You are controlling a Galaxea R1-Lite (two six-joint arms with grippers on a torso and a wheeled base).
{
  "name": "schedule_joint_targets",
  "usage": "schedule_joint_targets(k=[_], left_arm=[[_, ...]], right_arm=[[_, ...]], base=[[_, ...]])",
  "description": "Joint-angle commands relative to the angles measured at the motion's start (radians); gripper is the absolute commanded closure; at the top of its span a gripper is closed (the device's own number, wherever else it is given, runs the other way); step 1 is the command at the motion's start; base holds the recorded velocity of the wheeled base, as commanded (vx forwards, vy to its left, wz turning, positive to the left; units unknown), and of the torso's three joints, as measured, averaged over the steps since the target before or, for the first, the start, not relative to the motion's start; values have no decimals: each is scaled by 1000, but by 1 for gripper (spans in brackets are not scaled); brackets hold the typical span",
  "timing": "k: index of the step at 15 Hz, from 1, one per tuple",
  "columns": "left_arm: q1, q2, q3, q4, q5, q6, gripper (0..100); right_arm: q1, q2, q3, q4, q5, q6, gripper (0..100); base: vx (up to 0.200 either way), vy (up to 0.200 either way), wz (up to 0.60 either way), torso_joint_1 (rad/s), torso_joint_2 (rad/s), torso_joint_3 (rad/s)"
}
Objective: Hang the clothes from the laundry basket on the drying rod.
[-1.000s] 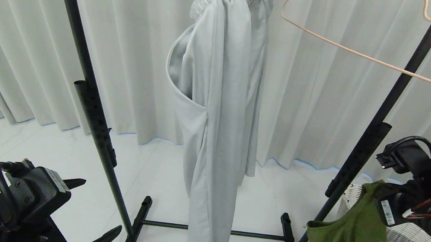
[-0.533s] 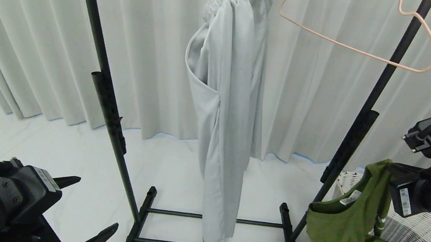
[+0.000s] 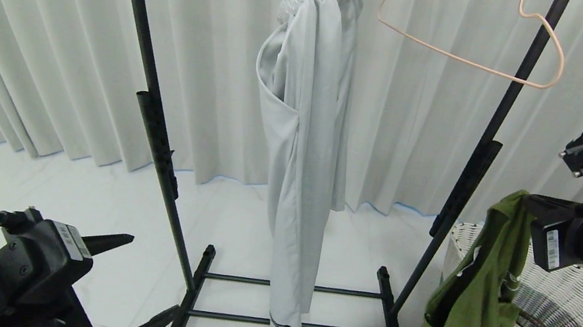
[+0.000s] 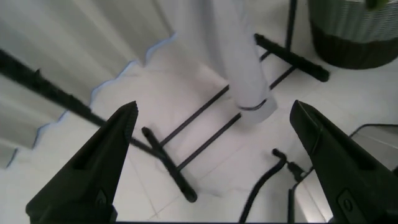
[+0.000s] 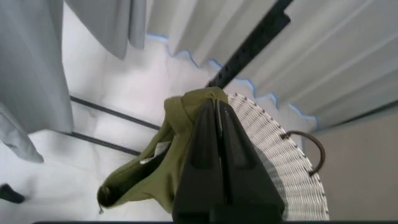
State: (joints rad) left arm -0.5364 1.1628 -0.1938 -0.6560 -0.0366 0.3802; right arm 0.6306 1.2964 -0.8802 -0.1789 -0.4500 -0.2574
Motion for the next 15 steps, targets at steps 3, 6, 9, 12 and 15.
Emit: schedule_joint_targets(k=[3, 6, 9, 12, 15], left_arm=[[-143, 117, -91, -1, -88, -29, 0], [-249, 222, -205, -1, -121, -213, 0], [-306, 397, -383, -1, -123, -415, 0], [-344, 557, -535, -1, -124, -643, 0], [-346, 675, -653, -2, -126, -705, 0]], right_arm=[[49, -6, -69, -1, 2, 23, 100], [115, -22, -85, -2, 2, 50, 100], [153, -49, -88, -2, 1, 52, 100], [212, -88, -71, -2, 2, 53, 100], [264, -88, -63, -4, 2, 53, 100]], base=[[0, 0, 0, 0, 0, 0], [0, 0, 0, 0, 0, 0], [0, 0, 0, 0, 0, 0], [0, 0, 0, 0, 0, 0], [0, 0, 0, 0, 0, 0]])
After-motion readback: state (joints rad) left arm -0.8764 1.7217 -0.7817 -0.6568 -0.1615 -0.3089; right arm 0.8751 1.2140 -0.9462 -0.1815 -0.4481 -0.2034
